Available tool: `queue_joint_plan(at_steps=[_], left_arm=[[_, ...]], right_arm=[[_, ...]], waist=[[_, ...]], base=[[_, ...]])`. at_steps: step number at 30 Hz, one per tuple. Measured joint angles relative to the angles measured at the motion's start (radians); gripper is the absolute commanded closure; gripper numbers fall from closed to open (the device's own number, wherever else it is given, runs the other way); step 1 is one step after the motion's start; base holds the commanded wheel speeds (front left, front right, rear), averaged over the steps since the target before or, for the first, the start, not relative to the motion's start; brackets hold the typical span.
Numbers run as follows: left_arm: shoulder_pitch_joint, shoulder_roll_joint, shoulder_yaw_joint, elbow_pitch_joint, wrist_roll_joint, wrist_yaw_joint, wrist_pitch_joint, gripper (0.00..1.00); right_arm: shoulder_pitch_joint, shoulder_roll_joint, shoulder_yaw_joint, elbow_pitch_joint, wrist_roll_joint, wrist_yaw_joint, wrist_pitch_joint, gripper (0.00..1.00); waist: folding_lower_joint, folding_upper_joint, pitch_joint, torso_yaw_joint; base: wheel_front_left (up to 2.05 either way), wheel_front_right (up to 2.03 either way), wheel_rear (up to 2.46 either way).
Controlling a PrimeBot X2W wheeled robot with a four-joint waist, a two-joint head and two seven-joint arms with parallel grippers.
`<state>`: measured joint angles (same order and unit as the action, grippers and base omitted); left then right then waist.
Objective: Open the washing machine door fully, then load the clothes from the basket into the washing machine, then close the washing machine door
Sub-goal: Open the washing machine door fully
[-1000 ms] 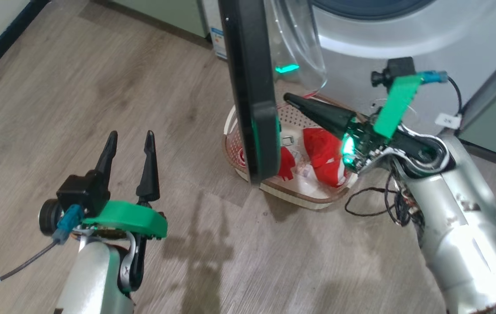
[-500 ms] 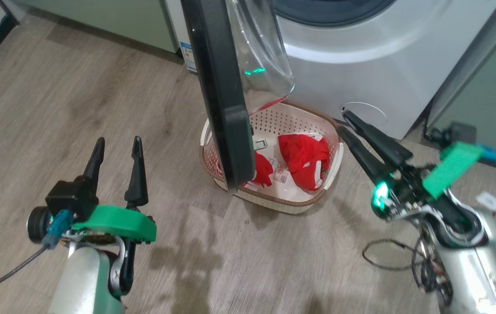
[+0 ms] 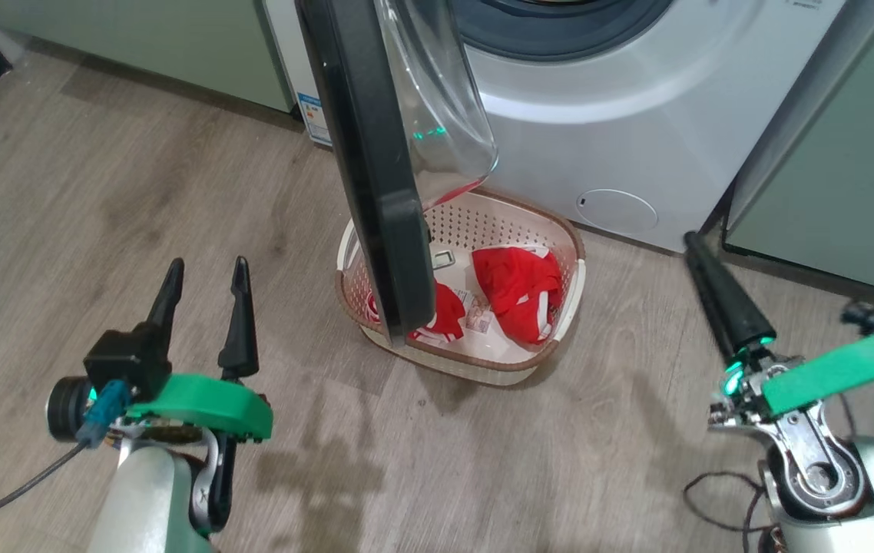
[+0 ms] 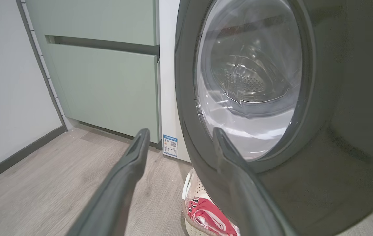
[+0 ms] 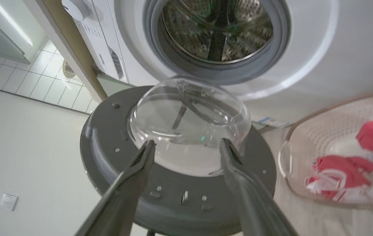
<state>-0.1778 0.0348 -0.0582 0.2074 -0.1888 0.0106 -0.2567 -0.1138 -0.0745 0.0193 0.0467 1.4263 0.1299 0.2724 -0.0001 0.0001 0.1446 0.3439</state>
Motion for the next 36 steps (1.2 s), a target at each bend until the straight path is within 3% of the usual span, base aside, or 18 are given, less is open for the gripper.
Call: queue_joint_plan(at_steps=[8,9,10,15,19,23,36], left_arm=[[0.000,0.000,0.004,0.002,0.016,-0.008,0.000,0.00],[0.000,0.000,0.004,0.002,0.016,-0.008,0.000,0.00],[0.000,0.001,0.007,0.002,0.023,-0.008,0.000,0.00],[0.000,0.001,0.013,0.002,0.025,-0.008,0.000,0.00],[0.000,0.001,0.013,0.002,0.030,-0.008,0.000,0.00],[0.000,0.001,0.013,0.002,0.032,-0.008,0.000,0.00],[0.001,0.001,-0.002,0.013,0.032,-0.009,0.000,0.00]], right_arm=[[-0.025,-0.028,0.012,-0.016,-0.449,0.000,-0.306,0.00],[-0.036,-0.036,0.017,-0.015,-0.525,0.000,-0.334,0.00],[-0.057,-0.052,0.021,-0.015,-0.689,0.000,-0.383,0.00],[-0.070,-0.043,0.041,-0.004,-0.982,0.000,-0.424,0.00],[-0.068,-0.020,0.044,0.039,-1.150,0.001,-0.443,0.00],[-0.064,-0.007,0.037,0.091,-1.246,0.001,-0.463,0.00],[-0.061,0.012,0.017,0.189,-1.296,0.001,-0.494,0.00]], waist=[[0.0000,0.0000,-0.010,-0.004],[0.0000,0.0000,-0.011,-0.004],[0.0000,0.0000,-0.013,-0.005],[0.0000,0.0000,-0.017,-0.006],[0.0000,0.0000,-0.018,-0.004],[0.0000,0.0000,-0.021,0.000],[0.0000,0.0000,-0.036,0.005]], base=[[0.00,0.00,0.00],[0.00,0.00,0.00],[0.00,0.00,0.00],[0.00,0.00,0.00],[0.00,0.00,0.00],[0.00,0.00,0.00],[0.00,0.00,0.00]])
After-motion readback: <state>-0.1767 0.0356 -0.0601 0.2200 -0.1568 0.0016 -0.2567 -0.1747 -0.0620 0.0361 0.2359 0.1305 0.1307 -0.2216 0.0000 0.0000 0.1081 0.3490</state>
